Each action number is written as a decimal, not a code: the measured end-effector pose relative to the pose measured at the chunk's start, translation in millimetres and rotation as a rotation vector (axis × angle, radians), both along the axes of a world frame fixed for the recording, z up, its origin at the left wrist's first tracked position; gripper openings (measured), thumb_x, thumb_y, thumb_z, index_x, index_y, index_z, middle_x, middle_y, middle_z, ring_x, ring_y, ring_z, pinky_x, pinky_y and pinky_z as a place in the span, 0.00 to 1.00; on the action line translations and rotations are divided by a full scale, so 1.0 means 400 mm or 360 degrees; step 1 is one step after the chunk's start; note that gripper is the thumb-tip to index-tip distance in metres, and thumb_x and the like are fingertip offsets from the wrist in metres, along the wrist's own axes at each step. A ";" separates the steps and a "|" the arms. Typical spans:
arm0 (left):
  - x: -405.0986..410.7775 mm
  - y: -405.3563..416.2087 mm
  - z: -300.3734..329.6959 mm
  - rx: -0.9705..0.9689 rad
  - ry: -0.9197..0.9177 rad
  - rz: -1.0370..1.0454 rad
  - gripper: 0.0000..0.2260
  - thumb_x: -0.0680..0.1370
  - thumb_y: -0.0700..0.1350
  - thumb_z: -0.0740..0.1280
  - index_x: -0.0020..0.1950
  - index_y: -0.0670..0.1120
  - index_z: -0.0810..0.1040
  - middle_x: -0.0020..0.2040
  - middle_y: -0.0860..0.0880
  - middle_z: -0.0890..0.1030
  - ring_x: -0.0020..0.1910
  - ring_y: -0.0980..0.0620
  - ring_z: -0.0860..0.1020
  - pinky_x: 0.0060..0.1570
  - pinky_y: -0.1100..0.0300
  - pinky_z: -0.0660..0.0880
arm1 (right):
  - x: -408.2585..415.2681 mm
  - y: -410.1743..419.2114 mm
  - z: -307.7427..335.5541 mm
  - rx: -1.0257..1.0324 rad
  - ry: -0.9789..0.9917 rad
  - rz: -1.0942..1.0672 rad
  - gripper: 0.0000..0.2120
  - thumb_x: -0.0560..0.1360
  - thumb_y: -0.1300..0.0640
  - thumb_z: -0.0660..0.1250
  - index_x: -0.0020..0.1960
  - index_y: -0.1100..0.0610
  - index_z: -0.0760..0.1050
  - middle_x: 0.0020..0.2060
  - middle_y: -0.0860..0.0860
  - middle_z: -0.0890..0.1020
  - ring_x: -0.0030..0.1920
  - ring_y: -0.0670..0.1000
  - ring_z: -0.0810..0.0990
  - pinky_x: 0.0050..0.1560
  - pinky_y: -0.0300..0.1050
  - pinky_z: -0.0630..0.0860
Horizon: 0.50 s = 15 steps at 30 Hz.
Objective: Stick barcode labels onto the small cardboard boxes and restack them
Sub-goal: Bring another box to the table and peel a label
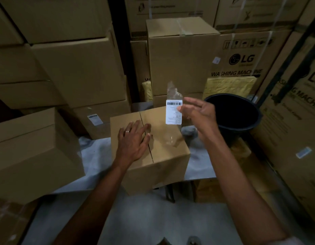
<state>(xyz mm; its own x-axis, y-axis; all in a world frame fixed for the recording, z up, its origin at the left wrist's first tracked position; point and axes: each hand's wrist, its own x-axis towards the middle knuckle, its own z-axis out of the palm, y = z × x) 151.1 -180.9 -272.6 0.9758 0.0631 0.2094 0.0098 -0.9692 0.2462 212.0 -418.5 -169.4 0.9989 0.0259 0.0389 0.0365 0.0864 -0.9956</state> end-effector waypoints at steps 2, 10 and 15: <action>-0.001 0.001 -0.001 0.0004 0.0021 0.0003 0.29 0.80 0.64 0.43 0.79 0.59 0.65 0.81 0.48 0.63 0.80 0.44 0.59 0.76 0.40 0.54 | 0.011 -0.015 0.023 0.0023 -0.0057 0.0007 0.19 0.72 0.64 0.77 0.62 0.61 0.80 0.47 0.56 0.88 0.44 0.48 0.87 0.38 0.35 0.78; 0.007 0.005 -0.009 -0.0026 0.0039 0.0001 0.29 0.80 0.65 0.43 0.79 0.60 0.64 0.82 0.50 0.61 0.81 0.46 0.57 0.77 0.39 0.52 | 0.093 -0.150 0.020 0.0081 -0.0010 -0.0123 0.08 0.73 0.66 0.76 0.51 0.61 0.82 0.45 0.58 0.87 0.47 0.56 0.87 0.47 0.45 0.84; 0.003 0.004 -0.003 -0.0072 0.0027 -0.0002 0.30 0.80 0.66 0.43 0.79 0.60 0.65 0.82 0.50 0.61 0.81 0.46 0.57 0.77 0.40 0.52 | 0.192 -0.286 0.007 -0.0006 -0.0052 -0.0382 0.07 0.72 0.65 0.77 0.46 0.57 0.81 0.45 0.55 0.86 0.48 0.53 0.87 0.45 0.41 0.83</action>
<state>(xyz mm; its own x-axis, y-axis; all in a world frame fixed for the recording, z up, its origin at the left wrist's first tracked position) 152.2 -179.4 -273.8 0.9793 0.0708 0.1895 0.0132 -0.9571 0.2894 288.9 -533.1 -166.8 0.9747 -0.2117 0.0719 0.0880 0.0679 -0.9938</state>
